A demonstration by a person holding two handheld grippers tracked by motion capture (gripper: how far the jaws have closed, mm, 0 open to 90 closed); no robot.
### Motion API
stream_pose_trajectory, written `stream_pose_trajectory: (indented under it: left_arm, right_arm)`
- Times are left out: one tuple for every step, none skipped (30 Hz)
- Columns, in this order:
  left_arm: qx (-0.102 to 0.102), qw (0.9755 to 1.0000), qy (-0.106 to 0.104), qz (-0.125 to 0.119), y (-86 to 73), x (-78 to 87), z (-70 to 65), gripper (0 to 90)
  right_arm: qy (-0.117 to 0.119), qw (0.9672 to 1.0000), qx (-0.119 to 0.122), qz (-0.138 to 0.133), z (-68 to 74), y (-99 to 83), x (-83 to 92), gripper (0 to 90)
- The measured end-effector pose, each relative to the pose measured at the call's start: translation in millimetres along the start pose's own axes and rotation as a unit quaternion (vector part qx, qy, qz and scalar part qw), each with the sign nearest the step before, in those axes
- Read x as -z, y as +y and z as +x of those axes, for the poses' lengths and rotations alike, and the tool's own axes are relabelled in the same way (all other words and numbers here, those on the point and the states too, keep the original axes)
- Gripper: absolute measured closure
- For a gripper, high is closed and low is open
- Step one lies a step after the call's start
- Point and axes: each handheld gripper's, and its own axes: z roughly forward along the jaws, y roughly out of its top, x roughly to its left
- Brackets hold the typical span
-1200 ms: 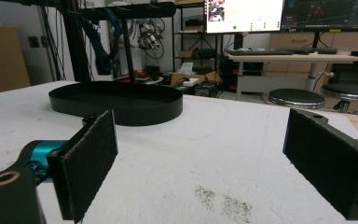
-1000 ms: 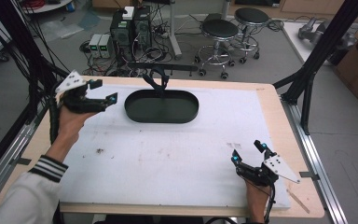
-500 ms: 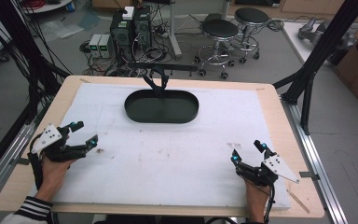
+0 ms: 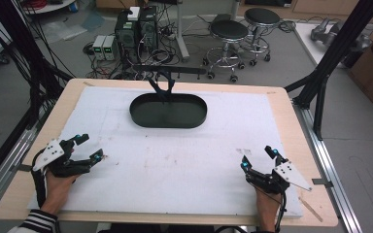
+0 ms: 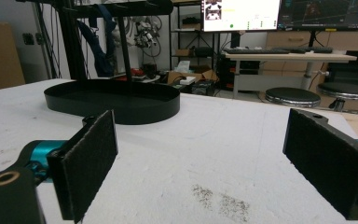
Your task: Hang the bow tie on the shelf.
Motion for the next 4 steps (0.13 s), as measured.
stream_pose_trajectory:
  left_arm:
    - [-0.002, 1.0000, -0.001, -0.003, -0.3, 1.0, 0.3, 18.0]
    - [0.001, 1.0000, -0.001, -0.009, -0.7, 1.4, 0.3, 18.2]
    - [0.002, 1.0000, -0.001, -0.010, -0.9, 2.0, 0.7, 18.4]
    - [0.005, 0.9999, 0.000, -0.011, -1.0, 2.0, 0.9, 18.5]
  right_arm:
    - [0.001, 1.0000, 0.001, -0.001, 0.0, -0.1, 0.2, 9.0]
    - [0.001, 1.0000, 0.001, -0.001, -0.1, -0.1, 0.2, 9.0]
    - [0.001, 1.0000, 0.001, -0.001, -0.1, -0.1, 0.2, 9.0]
    - [0.001, 1.0000, 0.002, -0.002, -0.4, -0.1, 0.1, 9.0]
